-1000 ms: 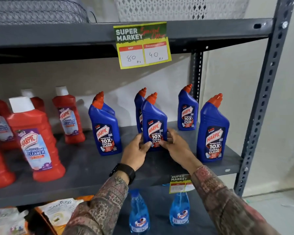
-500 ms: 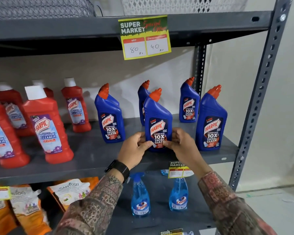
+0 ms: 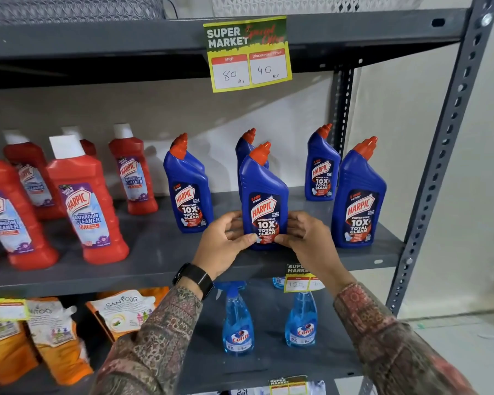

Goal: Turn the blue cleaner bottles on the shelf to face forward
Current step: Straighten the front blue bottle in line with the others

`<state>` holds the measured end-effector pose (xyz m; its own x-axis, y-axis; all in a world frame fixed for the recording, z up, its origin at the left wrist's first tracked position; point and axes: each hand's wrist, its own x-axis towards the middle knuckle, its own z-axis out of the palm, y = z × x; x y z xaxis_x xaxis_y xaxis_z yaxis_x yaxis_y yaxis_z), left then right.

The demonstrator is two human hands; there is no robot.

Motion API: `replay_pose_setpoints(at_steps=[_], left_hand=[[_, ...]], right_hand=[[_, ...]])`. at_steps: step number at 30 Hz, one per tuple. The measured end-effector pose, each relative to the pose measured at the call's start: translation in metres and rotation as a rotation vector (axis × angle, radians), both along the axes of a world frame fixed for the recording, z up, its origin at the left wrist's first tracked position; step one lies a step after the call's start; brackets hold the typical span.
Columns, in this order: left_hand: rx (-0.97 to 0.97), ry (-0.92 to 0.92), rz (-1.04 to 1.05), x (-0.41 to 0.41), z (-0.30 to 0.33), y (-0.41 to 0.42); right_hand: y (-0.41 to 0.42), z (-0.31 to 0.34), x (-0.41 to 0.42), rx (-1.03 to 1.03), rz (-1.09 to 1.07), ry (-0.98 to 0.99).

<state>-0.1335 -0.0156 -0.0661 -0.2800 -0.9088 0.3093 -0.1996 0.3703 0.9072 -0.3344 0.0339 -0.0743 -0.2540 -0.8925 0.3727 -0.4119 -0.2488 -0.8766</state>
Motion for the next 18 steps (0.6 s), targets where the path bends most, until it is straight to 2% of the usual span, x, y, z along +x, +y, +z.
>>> replay_pose_setpoints(at_steps=[18], left_hand=[[-0.030, -0.030, 0.063, -0.0035, 0.0005, 0.0053]], right_hand=[[0.0023, -0.0055, 0.0064, -0.066, -0.047, 0.065]])
